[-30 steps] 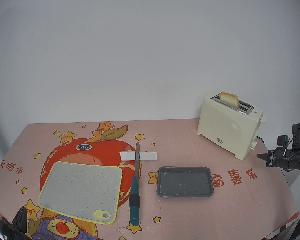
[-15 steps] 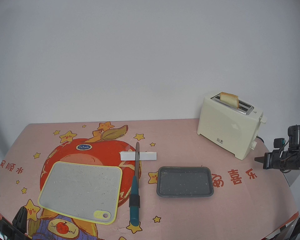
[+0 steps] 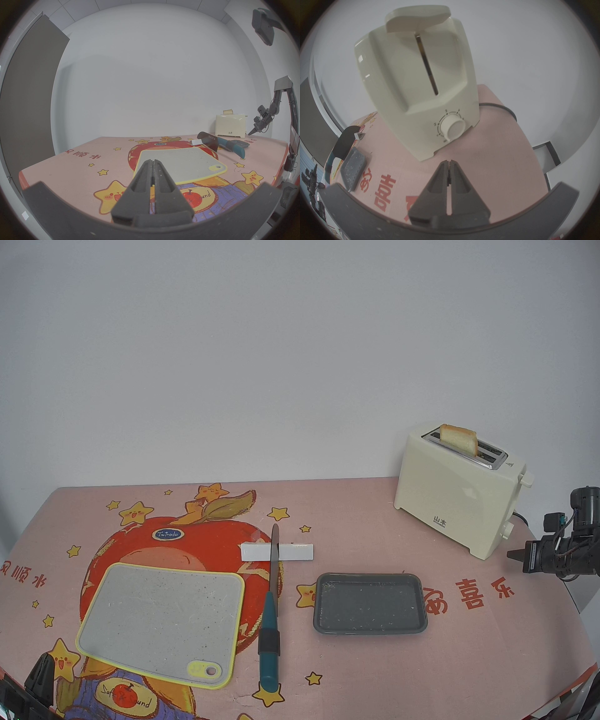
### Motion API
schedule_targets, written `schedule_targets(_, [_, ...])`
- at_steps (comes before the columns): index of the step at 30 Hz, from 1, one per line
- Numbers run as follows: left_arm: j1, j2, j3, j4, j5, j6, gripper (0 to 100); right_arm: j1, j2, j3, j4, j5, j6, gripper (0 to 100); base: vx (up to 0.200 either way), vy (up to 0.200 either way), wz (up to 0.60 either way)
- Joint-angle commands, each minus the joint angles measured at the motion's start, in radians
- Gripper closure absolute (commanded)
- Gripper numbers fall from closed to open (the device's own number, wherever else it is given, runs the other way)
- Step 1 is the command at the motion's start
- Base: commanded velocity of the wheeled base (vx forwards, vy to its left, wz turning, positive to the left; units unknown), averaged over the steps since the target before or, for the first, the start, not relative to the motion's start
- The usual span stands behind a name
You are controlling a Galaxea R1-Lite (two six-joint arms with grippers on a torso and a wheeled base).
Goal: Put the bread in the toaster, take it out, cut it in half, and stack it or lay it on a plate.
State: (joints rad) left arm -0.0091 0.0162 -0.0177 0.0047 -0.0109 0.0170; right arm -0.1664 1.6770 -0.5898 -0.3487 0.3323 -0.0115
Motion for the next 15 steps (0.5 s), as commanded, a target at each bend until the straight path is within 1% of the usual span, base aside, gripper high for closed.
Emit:
schedule_targets(1, [0.0,0.001,0.016,0.0,0.0,0.0,100,0.001,0.029,0.001,-0.047,-0.004,0.002,100,0.0,0.0,0.0])
schedule_targets(7, [0.0,0.001,0.016,0.0,0.0,0.0,100,0.002,0.05,0.001,-0.067,-0.018,0.002,100,0.0,0.0,0.0])
schedule_targets(15, [0.0,0.001,0.016,0.0,0.0,0.0,100,0.011,0.066,-0.005,-0.07,-0.019,0.002,100,0.0,0.0,0.0])
